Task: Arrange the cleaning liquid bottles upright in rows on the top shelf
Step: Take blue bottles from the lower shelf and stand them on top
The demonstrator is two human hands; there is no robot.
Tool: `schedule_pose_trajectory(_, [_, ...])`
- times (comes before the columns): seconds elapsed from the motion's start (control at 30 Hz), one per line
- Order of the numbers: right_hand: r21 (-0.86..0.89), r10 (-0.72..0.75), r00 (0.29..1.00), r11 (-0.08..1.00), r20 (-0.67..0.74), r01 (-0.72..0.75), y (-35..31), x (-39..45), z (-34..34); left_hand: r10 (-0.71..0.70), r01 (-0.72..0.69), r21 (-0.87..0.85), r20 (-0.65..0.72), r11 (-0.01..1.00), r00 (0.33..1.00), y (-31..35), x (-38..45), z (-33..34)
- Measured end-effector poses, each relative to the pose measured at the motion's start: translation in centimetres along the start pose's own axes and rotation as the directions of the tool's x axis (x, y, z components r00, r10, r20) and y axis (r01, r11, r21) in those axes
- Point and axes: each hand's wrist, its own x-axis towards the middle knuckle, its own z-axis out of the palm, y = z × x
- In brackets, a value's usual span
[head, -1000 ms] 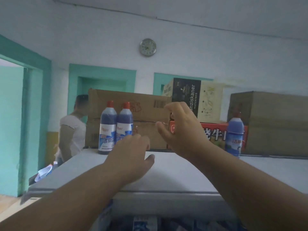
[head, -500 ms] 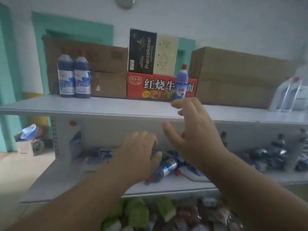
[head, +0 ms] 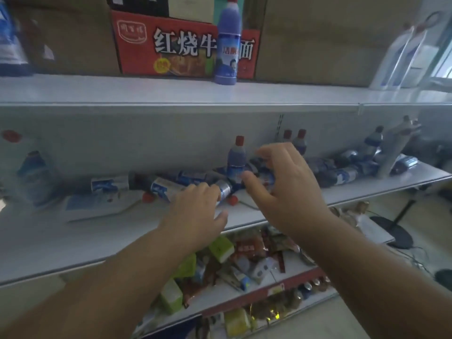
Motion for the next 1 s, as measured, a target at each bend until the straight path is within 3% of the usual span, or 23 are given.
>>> schedule_pose_trajectory(0.13, [-0.087, 0.104, 0.992, 0.991, 0.069, -0.097, 2.7, 0.1, 3.1, -0.020, 0.017, 0.028, 0.110, 0.999, 0.994, -1.7, 3.7, 4.0])
schedule_pose_trajectory(0.27, [-0.110, 0.186, 0.978, 0.978, 0.093, -0.176, 5.5, 0.3, 4.9, -0.001, -0.008, 0.073, 0.127, 0.997, 0.992, -3.0, 7.3, 6.9])
schedule_pose_trajectory(0.37, [-0.110, 0.226, 0.965, 0.971, 0.132, -0.212, 7.5, 1.1, 5.8, -0.072, 0.049, 0.139, 0.160, 0.989, 0.984, -3.7, 10.1, 8.9])
schedule_pose_trajectory(0.53, [-0.065, 0.214, 0.963, 0.976, 0.166, -0.206, 11.5, 3.5, 8.0, -0.273, 0.192, 0.312, 0.242, 0.930, 0.931, -4.4, 13.1, 12.3])
schedule_pose_trajectory(0.77, [0.067, 0.025, 0.984, 0.997, 0.179, -0.037, 18.1, 9.1, 13.8, -0.461, 0.373, 0.322, 0.261, 0.870, 0.848, -3.5, 14.6, 13.3])
schedule_pose_trajectory(0.83, [0.169, 0.026, 0.970, 0.983, 0.240, -0.068, 19.2, 10.8, 16.0, -0.511, 0.445, 0.283, 0.239, 0.850, 0.825, -2.9, 14.0, 13.1])
schedule_pose_trajectory(0.93, [0.306, 0.164, 0.911, 0.907, 0.378, -0.290, 19.4, 13.4, 18.6, -0.569, 0.561, 0.097, 0.194, 0.822, 0.799, -2.3, 12.2, 12.7])
schedule_pose_trajectory(1.0, [0.366, 0.185, 0.901, 0.867, 0.392, -0.337, 19.2, 14.4, 20.3, -0.600, 0.613, -0.007, 0.193, 0.790, 0.776, -1.7, 10.7, 12.3])
